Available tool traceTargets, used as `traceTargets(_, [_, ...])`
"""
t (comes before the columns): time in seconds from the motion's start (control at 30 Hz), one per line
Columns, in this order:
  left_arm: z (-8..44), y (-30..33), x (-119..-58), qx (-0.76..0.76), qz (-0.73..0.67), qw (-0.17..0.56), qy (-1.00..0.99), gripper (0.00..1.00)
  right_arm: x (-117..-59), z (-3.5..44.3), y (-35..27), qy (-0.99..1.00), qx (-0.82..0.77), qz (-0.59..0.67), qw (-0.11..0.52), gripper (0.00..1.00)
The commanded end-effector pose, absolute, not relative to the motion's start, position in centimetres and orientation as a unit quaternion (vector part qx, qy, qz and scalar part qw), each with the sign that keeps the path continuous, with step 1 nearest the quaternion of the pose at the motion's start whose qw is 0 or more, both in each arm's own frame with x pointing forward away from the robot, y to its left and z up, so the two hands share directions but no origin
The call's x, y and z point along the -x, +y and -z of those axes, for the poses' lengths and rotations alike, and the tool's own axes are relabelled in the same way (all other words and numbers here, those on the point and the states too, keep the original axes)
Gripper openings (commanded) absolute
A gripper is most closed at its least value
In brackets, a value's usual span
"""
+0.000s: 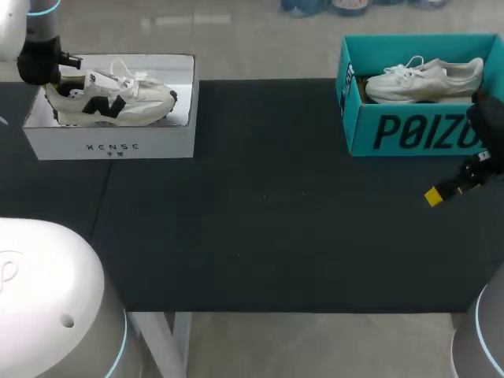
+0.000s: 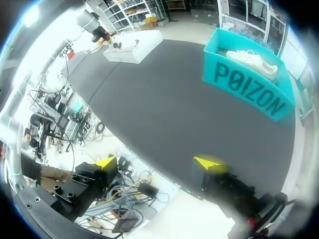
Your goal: Take the shoe out of the shoebox, open the shoe tongue, remove and reinsert the insole, then place the shoe into the shoebox
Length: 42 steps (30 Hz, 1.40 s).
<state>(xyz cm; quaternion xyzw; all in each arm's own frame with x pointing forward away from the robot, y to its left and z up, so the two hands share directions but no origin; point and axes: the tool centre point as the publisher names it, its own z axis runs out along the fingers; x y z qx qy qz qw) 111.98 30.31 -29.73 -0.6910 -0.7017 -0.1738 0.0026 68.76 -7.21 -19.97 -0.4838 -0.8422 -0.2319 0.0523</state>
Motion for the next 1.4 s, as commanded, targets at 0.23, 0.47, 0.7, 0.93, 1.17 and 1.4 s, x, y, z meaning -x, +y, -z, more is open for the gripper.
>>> traceTargets(0.23, [33.2, 30.2, -111.5, 0.696, 0.162, 0.016, -0.700, 0.00, -68.7, 20.1, -7.2, -0.842, 0.484, 0.232, 0.051, 1.00])
traceTargets(0.47, [34.5, 30.4, -111.2, 0.694, 0.162, 0.029, -0.700, 0.00, -68.7, 20.1, -7.2, -0.842, 0.484, 0.232, 0.051, 1.00])
traceTargets(0.7, [35.0, 30.7, -111.4, 0.687, 0.174, 0.041, -0.704, 1.00, -68.7, 20.1, -7.2, -0.842, 0.484, 0.232, 0.051, 1.00])
traceTargets(0.93, [35.1, 30.8, -111.6, 0.686, 0.174, 0.039, -0.706, 1.00, -68.7, 20.1, -7.2, -0.842, 0.484, 0.232, 0.051, 1.00])
traceTargets(1.17, [32.1, 30.4, -111.1, 0.653, 0.188, 0.003, -0.733, 1.00, -68.7, 20.1, -7.2, -0.842, 0.484, 0.232, 0.051, 1.00])
traceTargets(1.4, [31.0, 30.2, -110.9, 0.636, 0.190, -0.008, -0.747, 1.00, -68.7, 20.1, -7.2, -0.842, 0.484, 0.232, 0.051, 1.00])
